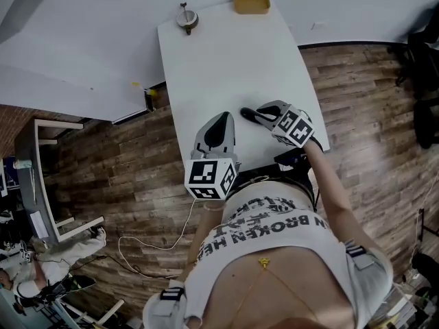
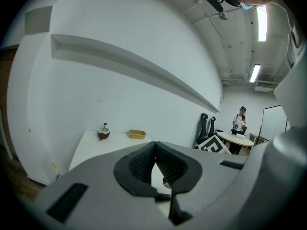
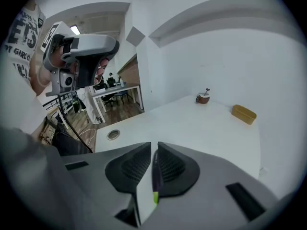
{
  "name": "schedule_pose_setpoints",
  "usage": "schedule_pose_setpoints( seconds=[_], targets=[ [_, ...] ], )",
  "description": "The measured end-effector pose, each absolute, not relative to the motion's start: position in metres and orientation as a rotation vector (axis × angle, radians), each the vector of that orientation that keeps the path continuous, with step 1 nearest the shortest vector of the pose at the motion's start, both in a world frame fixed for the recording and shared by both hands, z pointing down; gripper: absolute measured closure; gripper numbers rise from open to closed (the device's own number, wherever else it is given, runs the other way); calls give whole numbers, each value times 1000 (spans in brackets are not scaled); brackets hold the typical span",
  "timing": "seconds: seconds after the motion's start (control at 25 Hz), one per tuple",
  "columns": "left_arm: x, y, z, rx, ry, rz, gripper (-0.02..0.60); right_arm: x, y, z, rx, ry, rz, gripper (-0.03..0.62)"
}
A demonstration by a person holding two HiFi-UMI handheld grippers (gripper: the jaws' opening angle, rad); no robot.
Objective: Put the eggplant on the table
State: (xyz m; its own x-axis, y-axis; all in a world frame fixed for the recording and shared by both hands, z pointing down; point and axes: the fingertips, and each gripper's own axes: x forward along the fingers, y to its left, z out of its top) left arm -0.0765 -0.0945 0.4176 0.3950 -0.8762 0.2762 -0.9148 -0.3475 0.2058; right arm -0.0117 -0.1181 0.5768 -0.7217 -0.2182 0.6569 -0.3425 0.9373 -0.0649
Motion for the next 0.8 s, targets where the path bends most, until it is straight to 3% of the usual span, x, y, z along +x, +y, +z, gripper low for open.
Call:
schedule_pose_setpoints(
  seconds=[0.24, 0.8],
  targets=[
    [-75, -98, 420, 2333, -1552, 170, 583, -11, -117, 554, 476, -2466, 248, 579],
    [-70, -101, 418, 2358, -1526, 145, 583, -4, -109, 486, 685, -2648, 144, 586]
  ],
)
